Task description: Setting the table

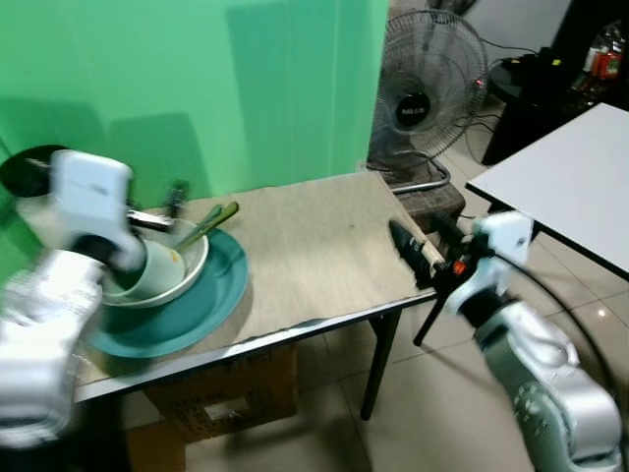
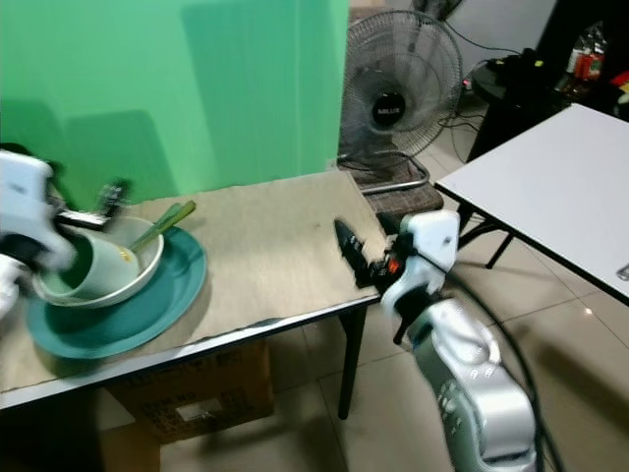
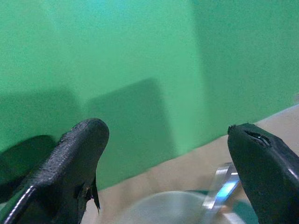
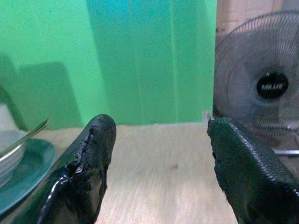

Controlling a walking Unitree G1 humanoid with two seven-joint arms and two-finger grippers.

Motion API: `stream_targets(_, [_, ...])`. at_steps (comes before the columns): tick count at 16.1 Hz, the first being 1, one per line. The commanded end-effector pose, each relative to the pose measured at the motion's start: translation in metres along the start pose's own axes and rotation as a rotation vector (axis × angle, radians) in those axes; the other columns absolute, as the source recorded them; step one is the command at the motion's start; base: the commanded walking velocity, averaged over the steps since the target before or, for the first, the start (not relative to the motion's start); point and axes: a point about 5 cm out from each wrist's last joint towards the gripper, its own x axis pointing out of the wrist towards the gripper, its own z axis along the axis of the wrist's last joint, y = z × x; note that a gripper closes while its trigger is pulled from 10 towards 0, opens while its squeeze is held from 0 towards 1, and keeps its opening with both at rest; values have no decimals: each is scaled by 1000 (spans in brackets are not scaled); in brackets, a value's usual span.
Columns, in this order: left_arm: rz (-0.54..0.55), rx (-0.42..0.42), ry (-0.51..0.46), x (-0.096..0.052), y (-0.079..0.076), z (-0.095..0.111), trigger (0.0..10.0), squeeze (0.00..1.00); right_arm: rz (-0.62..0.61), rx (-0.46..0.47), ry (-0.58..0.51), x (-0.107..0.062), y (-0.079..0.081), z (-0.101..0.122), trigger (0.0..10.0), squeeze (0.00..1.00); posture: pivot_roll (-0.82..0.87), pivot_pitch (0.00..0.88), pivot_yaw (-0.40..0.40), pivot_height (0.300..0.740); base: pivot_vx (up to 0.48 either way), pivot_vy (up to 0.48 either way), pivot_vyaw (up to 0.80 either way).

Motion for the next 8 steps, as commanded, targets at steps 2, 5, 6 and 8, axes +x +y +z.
stream_targets(2, [-110,23,5,-9,34,1,10000,0,84,9,-4,4,0,4,10000,0,-6,0,-3,740,0,0,0])
stream_targets(5, [-274,173,161,-27,66,-14,10000,0,283,-41,36,5,11,4,10000,0,2,5,-18,740,0,0,0])
stream_targets(6, [-289,190,184,-28,69,-16,10000,0,303,-50,42,6,12,3,10000,0,3,5,-22,740,0,0,0])
stream_targets(8, [-374,187,282,-32,86,-32,10000,0,571,-70,127,1,27,-1,10000,0,-7,5,-22,740,0,0,0])
